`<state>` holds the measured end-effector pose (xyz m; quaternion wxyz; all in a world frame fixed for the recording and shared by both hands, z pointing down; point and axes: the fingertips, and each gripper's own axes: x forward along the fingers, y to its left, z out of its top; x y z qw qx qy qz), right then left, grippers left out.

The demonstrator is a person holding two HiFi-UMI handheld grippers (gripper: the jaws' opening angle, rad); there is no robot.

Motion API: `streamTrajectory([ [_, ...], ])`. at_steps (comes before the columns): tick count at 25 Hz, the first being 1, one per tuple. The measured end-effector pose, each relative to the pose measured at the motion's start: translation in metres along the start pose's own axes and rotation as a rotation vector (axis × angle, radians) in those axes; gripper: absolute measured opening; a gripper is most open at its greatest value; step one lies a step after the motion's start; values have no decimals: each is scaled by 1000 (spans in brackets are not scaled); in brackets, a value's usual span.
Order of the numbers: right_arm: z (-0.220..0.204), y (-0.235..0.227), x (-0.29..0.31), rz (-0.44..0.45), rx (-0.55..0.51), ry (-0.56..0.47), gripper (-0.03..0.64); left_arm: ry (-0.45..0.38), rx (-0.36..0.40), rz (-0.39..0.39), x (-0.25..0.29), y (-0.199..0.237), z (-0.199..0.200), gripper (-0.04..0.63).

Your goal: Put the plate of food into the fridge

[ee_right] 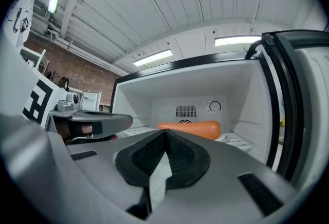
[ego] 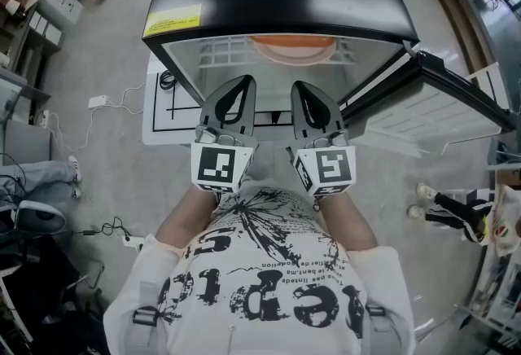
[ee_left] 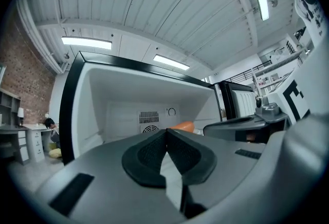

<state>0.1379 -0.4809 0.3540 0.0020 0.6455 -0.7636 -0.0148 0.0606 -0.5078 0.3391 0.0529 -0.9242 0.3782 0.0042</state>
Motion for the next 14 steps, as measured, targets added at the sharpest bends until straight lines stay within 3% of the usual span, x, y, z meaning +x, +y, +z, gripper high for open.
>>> streamTrajectory([
  [14, -1, 6, 2, -5, -10, -11, 2, -1, -13, -5, -1, 1, -2, 6],
])
